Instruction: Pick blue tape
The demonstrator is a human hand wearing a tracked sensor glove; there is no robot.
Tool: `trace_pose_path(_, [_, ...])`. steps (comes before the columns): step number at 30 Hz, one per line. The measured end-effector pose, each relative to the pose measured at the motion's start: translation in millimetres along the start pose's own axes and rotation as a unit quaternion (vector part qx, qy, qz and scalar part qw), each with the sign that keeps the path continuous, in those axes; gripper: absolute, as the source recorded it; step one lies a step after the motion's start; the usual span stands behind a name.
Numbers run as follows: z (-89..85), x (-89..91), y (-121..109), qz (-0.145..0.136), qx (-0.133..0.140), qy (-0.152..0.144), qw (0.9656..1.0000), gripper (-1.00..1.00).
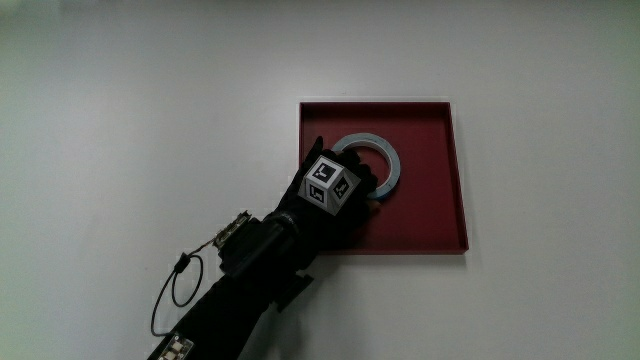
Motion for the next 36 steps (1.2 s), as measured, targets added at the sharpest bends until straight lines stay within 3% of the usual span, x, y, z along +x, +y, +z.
trace_pose_path(10, [1.6,2.1,-4.7,-0.007,0.015,0.007,0.9998,1.00])
trace_pose_path(17, [17.0,3.8,-12.1,-0.014,0.034,0.017,0.9992,1.00])
trace_pose_path(24, [42.2,6.5,-24.1,-0.022,0.047,0.034,0.9981,1.00])
trace_pose_path(29, [69.4,6.7,-35.0,-0.034,0.071,0.057,0.9953,1.00])
trace_pose_path(35, [90.5,-6.4,-54.0,-0.029,0.089,0.060,0.9938,1.00])
trace_pose_path(36, [98.4,-6.3,-58.4,-0.030,0.096,0.097,0.9902,1.00])
